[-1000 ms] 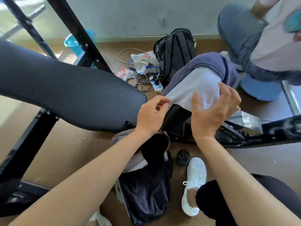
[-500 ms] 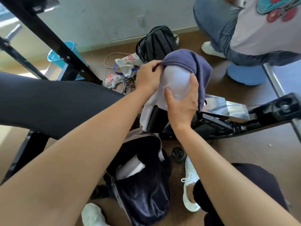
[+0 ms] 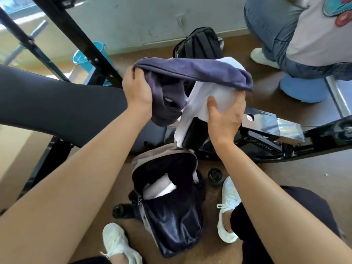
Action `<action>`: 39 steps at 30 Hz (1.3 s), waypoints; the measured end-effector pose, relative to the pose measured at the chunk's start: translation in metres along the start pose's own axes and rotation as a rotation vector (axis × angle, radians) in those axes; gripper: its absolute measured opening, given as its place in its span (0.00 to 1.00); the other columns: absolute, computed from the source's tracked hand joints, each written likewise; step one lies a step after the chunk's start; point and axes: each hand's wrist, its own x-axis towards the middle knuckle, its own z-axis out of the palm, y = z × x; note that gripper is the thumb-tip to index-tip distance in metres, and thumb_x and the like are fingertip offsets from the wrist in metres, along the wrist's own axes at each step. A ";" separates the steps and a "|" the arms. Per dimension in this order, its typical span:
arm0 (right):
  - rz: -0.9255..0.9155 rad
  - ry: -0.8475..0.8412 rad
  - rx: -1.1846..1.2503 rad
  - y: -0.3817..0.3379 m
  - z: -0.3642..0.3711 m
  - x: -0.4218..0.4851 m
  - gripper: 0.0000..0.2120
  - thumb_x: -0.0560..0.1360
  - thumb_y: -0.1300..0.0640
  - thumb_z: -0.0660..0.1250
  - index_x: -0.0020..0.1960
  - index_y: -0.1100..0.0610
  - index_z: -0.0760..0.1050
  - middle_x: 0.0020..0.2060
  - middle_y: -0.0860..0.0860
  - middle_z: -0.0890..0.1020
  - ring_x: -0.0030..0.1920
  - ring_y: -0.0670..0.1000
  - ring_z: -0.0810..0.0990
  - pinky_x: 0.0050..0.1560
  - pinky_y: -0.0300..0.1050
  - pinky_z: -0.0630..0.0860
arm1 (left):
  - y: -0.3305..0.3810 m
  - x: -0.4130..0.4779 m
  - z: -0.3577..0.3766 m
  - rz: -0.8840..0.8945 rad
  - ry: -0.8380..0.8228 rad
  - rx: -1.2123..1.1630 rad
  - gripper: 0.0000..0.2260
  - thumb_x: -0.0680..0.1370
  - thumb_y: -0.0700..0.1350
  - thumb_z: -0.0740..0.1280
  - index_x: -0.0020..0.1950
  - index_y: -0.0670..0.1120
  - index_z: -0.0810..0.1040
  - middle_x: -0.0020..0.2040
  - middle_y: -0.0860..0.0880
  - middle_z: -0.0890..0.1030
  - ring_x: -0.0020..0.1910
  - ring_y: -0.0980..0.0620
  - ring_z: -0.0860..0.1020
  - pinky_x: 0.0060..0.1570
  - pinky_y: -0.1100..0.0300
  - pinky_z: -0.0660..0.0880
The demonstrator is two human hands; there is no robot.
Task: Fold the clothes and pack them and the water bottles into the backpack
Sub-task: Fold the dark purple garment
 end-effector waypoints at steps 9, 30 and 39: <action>-0.114 0.037 -0.197 -0.015 -0.018 -0.042 0.36 0.71 0.51 0.75 0.75 0.53 0.67 0.67 0.56 0.68 0.66 0.58 0.68 0.67 0.48 0.64 | 0.005 -0.088 -0.119 -0.044 -0.112 0.015 0.12 0.81 0.39 0.61 0.41 0.48 0.80 0.40 0.52 0.80 0.44 0.55 0.75 0.49 0.58 0.74; -0.142 -1.126 -0.218 -0.008 -0.095 -0.239 0.07 0.80 0.64 0.68 0.45 0.53 0.75 0.38 0.48 0.80 0.38 0.43 0.76 0.44 0.39 0.73 | -0.087 -0.274 -0.303 -0.207 -0.589 0.331 0.09 0.77 0.40 0.75 0.53 0.52 0.83 0.45 0.57 0.86 0.43 0.63 0.81 0.48 0.66 0.75; -0.147 -1.229 -0.328 0.003 -0.099 -0.257 0.04 0.81 0.62 0.65 0.53 0.54 0.76 0.30 0.47 0.72 0.33 0.44 0.69 0.39 0.37 0.69 | -0.110 -0.292 -0.314 -0.173 -0.774 0.479 0.25 0.70 0.67 0.73 0.63 0.55 0.81 0.55 0.60 0.84 0.54 0.60 0.82 0.58 0.59 0.78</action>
